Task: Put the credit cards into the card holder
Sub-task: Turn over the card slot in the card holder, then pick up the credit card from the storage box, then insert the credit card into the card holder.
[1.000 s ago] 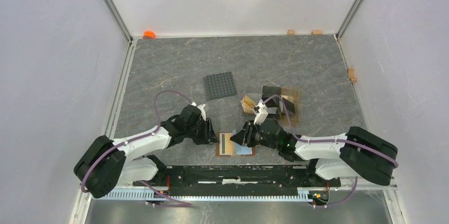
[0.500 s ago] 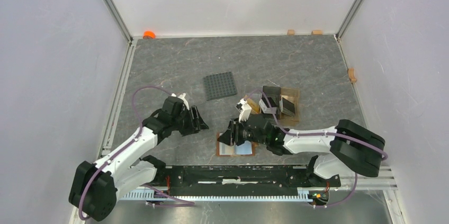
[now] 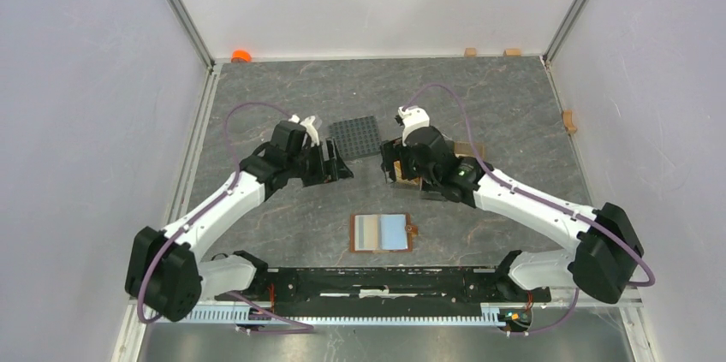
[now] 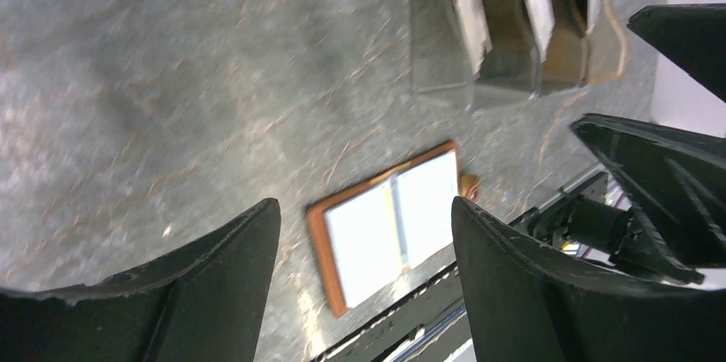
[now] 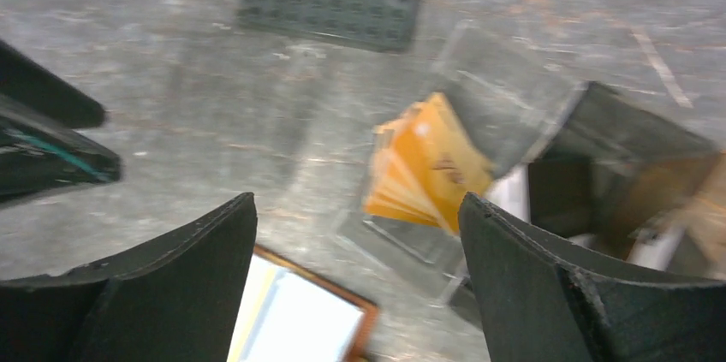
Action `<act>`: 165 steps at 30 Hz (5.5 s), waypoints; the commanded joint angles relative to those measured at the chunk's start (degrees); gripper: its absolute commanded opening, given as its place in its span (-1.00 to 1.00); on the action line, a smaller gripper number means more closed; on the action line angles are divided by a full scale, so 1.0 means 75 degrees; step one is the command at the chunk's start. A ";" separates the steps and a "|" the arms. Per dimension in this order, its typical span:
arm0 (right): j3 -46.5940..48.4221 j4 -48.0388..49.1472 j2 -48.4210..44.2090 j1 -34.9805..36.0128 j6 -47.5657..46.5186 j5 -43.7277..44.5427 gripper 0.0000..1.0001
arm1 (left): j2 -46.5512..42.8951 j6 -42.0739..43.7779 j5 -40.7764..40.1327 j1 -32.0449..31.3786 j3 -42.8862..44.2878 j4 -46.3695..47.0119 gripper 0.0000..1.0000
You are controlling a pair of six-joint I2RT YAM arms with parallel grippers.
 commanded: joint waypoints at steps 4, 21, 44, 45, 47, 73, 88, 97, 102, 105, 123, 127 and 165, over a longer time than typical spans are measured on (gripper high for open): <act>0.0859 -0.1260 0.0408 -0.1043 -0.1564 -0.0516 0.90 | 0.1536 -0.0060 0.0499 -0.0421 0.1462 0.1215 0.61; 0.1929 -0.1008 0.2870 -0.0564 -0.0890 -0.0086 0.96 | 0.1876 -0.0352 0.0368 -0.0282 0.1151 0.1526 0.54; 0.3707 -0.2716 0.4784 0.1143 -0.0103 0.2812 0.81 | -0.0497 0.0513 -0.0011 0.2057 0.0516 -0.0040 0.71; 0.3753 -0.2760 0.4785 0.1169 -0.0105 0.2836 0.80 | -0.0524 0.0531 -0.0002 0.2068 0.0515 -0.0049 0.71; 0.3804 -0.2806 0.4788 0.1231 -0.0083 0.2880 0.78 | -0.0574 0.0546 0.0004 0.2079 0.0515 -0.0052 0.71; 0.3864 -0.3019 0.4501 0.1460 -0.0091 0.3682 -0.42 | -0.0693 0.0564 0.0046 0.2092 0.0366 -0.0058 0.72; 0.3999 -0.3276 0.3723 0.1545 -0.0126 0.4058 -0.79 | -0.0529 0.0575 0.0160 0.2092 0.0307 -0.0052 0.71; 0.3850 -0.3287 0.2785 0.1524 -0.0240 0.4246 -1.00 | -0.0422 0.0712 0.0343 0.2089 0.0288 -0.0064 0.67; 0.3190 -0.2558 0.1572 0.1152 -0.0384 0.2673 -1.00 | -0.0411 0.0748 0.0604 0.1882 0.0128 -0.0051 0.62; 0.2294 -0.1869 0.0580 0.0777 -0.0130 0.1080 -1.00 | -0.0484 0.0684 0.0621 0.1428 -0.0167 -0.0051 0.60; -0.3998 0.3416 -0.1762 0.0420 0.4473 -0.3006 -1.00 | -0.0509 -0.0625 0.0469 -0.1170 -0.2203 0.0926 0.52; -0.4460 0.4208 -0.1642 0.0414 0.4862 -0.2849 -1.00 | -0.0183 -0.0562 0.0587 -0.1265 -0.2204 0.1081 0.45; -0.4353 0.3326 -0.0850 0.0378 0.4454 -0.1878 -1.00 | 0.0594 -0.0307 0.0787 -0.1284 -0.2168 0.1224 0.14</act>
